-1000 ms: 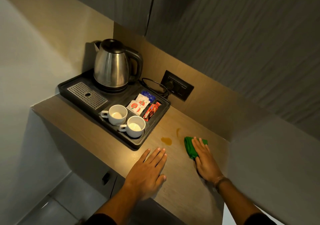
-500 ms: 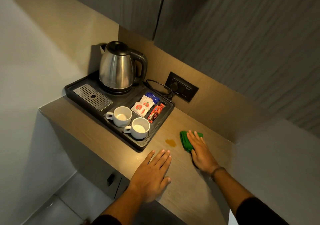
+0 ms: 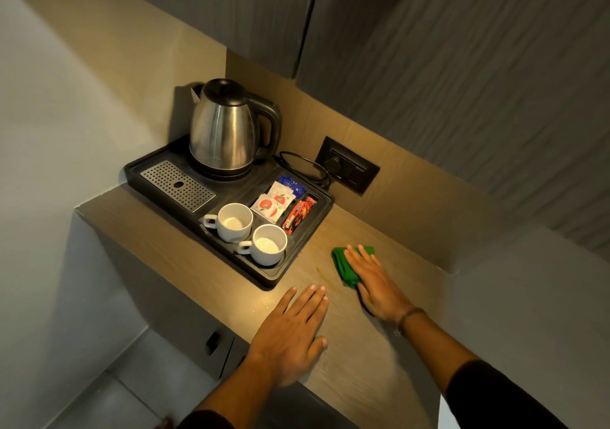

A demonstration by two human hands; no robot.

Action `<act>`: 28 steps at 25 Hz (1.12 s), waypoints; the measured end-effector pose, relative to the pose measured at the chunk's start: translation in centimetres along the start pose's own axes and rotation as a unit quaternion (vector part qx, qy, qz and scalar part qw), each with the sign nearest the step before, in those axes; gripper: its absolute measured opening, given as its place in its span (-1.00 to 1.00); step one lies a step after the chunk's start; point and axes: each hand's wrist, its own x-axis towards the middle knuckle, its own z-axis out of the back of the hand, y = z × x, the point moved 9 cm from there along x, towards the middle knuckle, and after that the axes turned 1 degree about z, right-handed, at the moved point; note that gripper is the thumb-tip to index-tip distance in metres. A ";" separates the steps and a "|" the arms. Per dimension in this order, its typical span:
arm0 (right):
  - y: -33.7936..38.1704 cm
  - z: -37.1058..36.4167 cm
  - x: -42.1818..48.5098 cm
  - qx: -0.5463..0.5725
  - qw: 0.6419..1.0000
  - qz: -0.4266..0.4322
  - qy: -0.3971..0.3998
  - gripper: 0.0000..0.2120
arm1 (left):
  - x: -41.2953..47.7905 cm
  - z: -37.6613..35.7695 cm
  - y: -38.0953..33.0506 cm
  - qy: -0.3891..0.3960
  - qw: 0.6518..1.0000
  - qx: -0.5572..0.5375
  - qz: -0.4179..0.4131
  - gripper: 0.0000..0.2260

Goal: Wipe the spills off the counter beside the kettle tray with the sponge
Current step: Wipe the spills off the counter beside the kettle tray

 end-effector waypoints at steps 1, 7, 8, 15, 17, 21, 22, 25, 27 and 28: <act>1.1 -0.2 1.5 0.007 1.000 -0.008 0.003 -0.34 | 0.1 0.0 0.0 0.000 1.000 0.001 0.001 -0.37; 1.1 -1.1 -4.6 -0.027 0.992 0.108 0.051 -0.22 | 0.0 -0.3 -0.1 0.010 1.000 0.001 0.005 -0.36; 0.1 -0.5 -5.5 -0.027 0.993 0.108 0.048 -0.19 | 0.0 -0.3 -0.1 0.010 1.000 -0.002 0.004 -0.36; 3.3 -1.0 -0.3 -0.007 0.996 0.077 0.041 -0.36 | 0.0 -0.3 -0.1 0.001 1.000 0.008 0.007 -0.36; 2.8 -2.0 -3.9 -0.028 0.993 0.108 0.050 -0.30 | 0.1 -0.4 -0.1 0.004 1.000 0.011 0.010 -0.36; -2.0 -0.4 -9.4 -0.025 0.997 0.066 0.018 -0.19 | 0.0 -0.5 0.0 0.012 1.000 0.013 0.003 -0.37; -2.9 0.1 -8.8 -0.017 0.999 0.028 0.010 -0.22 | 0.0 -0.5 0.0 0.013 1.000 0.013 0.004 -0.37; -3.2 1.4 -5.0 0.032 0.992 -0.113 -0.050 -0.26 | 0.1 -0.5 0.1 0.009 1.000 0.010 0.004 -0.37; -0.7 0.2 -5.3 0.035 0.990 -0.123 -0.060 -0.24 | 0.1 -0.6 0.1 0.008 1.000 0.015 -0.001 -0.36; 0.8 -1.1 -6.8 0.021 0.994 -0.092 -0.050 -0.23 | 0.0 -0.7 0.1 0.004 1.000 0.016 -0.002 -0.36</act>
